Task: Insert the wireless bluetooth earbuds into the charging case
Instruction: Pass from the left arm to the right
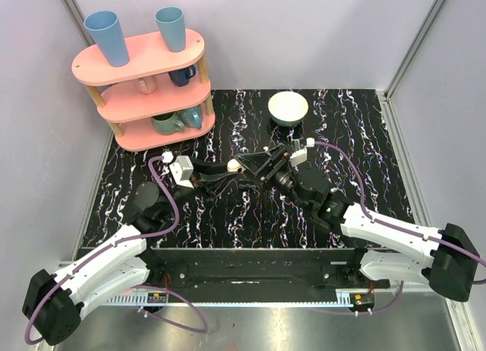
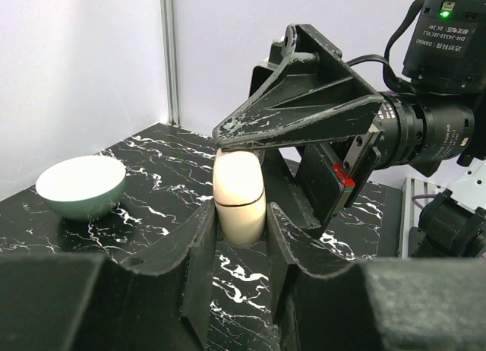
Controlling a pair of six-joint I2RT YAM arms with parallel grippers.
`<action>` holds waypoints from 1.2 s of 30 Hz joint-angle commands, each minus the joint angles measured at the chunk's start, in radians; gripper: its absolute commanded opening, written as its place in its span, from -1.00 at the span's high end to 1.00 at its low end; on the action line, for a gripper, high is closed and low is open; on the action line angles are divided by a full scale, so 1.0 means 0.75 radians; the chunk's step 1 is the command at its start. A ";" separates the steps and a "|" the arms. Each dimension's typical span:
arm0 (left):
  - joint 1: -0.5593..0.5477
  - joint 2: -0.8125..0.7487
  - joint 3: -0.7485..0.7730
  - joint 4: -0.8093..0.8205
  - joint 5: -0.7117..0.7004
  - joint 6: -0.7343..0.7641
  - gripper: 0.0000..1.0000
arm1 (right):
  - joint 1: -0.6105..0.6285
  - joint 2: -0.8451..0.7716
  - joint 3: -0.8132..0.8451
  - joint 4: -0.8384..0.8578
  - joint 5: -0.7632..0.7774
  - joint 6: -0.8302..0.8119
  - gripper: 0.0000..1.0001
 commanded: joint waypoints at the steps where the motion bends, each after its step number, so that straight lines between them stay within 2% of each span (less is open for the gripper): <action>1: -0.009 0.002 0.003 0.087 -0.002 0.045 1.00 | -0.007 0.038 0.023 0.105 -0.061 0.055 -0.53; 2: -0.009 0.002 0.001 0.085 -0.006 0.049 1.00 | -0.007 0.040 0.025 0.110 -0.064 0.053 -0.43; 8: -0.011 -0.014 -0.011 0.069 -0.049 0.067 1.00 | -0.007 0.021 0.017 0.097 -0.043 0.036 -0.19; 12: -0.009 -0.012 -0.009 0.060 -0.061 0.071 1.00 | -0.007 0.001 0.031 0.048 -0.029 -0.018 0.08; 13: -0.011 -0.006 -0.007 0.058 -0.059 0.065 1.00 | -0.007 -0.001 0.052 0.024 -0.037 -0.039 0.22; 18: -0.013 0.010 0.009 0.062 -0.067 0.035 1.00 | -0.007 0.009 0.101 -0.044 -0.072 -0.072 0.40; 24: -0.011 0.033 0.020 0.081 -0.073 -0.012 0.80 | -0.007 0.034 0.072 0.016 -0.098 -0.031 0.70; 36: -0.011 0.059 0.022 0.095 -0.094 -0.049 0.50 | -0.007 0.044 0.048 0.077 -0.109 0.000 0.82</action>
